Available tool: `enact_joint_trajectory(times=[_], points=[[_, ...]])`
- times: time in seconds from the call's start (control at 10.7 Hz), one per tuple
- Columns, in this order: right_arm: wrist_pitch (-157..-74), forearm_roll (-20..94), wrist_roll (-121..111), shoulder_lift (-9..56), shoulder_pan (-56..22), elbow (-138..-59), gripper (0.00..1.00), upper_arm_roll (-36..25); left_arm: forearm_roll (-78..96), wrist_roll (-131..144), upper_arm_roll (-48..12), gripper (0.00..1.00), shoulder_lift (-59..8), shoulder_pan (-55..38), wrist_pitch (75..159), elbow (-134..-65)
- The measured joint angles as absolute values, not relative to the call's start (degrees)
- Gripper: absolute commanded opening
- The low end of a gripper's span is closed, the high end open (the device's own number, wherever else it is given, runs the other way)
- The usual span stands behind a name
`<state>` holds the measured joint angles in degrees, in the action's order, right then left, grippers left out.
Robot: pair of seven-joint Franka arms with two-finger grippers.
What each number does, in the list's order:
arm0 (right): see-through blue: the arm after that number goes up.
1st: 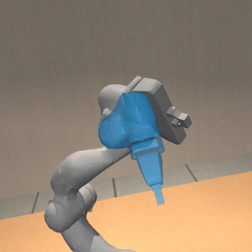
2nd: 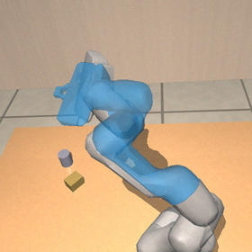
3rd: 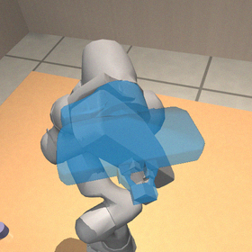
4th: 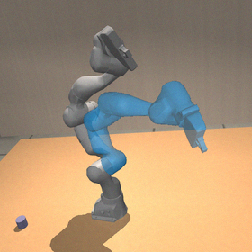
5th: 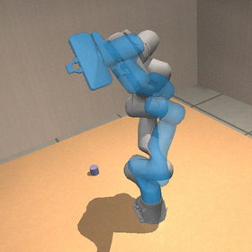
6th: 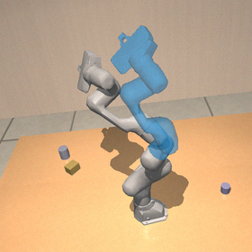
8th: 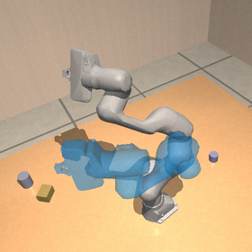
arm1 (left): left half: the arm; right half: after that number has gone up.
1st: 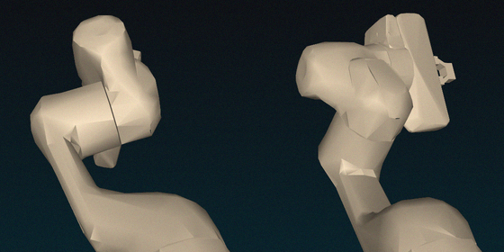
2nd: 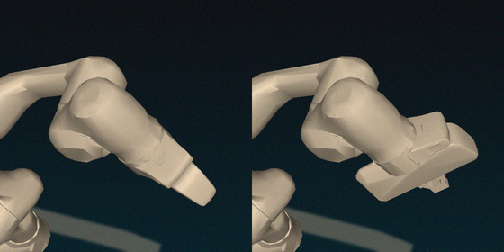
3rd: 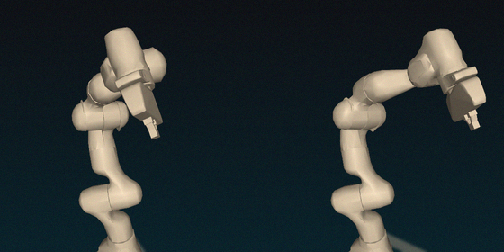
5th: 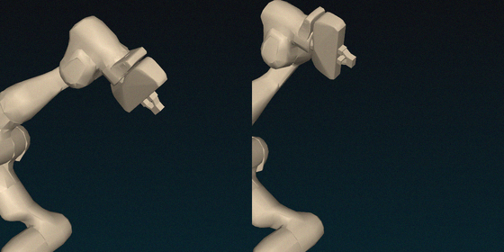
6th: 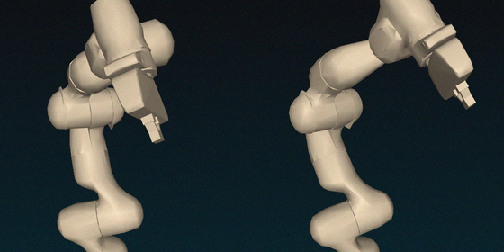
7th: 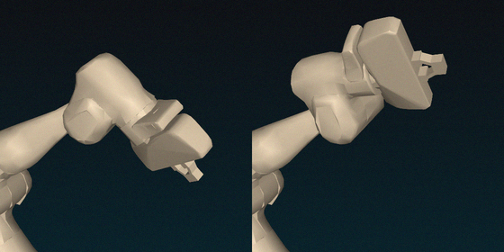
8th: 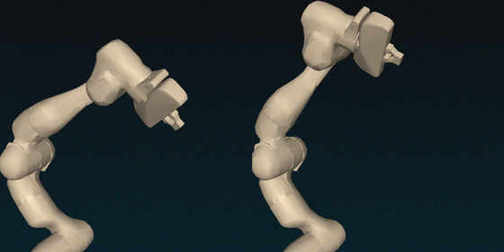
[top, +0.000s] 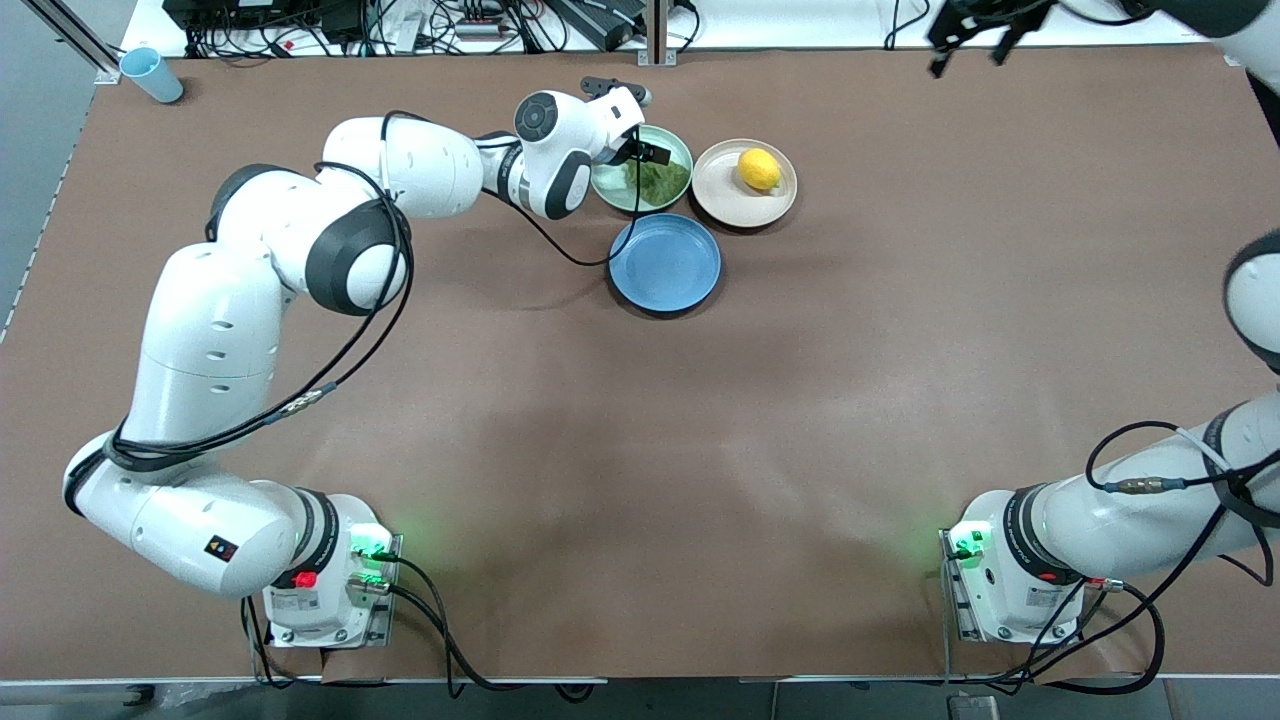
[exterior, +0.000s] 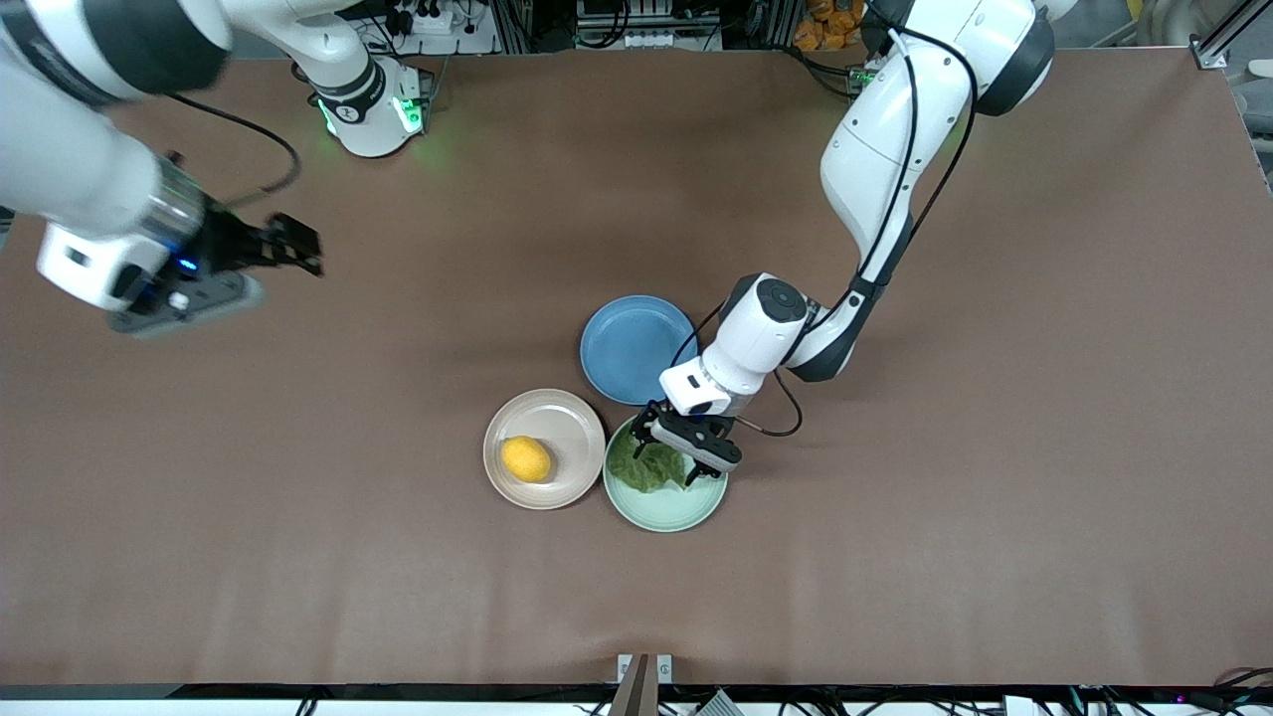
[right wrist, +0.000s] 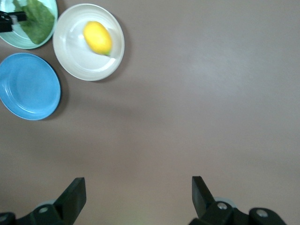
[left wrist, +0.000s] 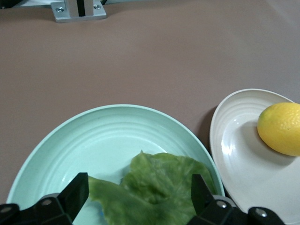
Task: Pick lemon and lettuce from plates
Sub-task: 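Close the left gripper on the lettuce while the right gripper reaches the lemon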
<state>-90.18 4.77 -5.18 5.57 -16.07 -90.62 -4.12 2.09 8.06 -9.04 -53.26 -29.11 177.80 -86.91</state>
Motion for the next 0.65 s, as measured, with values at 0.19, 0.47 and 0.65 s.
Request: enact_joint_trajectory(times=[0.19,0.47,0.65], points=[[-95.91,5.3,-5.13,9.8,-19.94,-90.6,1.0,-4.08,2.09,8.06,-7.75,0.8,-54.24,-30.26,177.8,-85.89],[-102.49,5.35,-5.11,15.26,-23.48,-90.52,1.0,-4.08,2.09,8.06,-4.3,0.59,-55.63,-33.39,177.8,-85.02],[-107.31,5.37,-5.11,19.23,-25.6,-90.54,1.0,-4.09,2.09,8.06,-4.04,0.28,-56.0,-33.65,177.8,-84.75]])
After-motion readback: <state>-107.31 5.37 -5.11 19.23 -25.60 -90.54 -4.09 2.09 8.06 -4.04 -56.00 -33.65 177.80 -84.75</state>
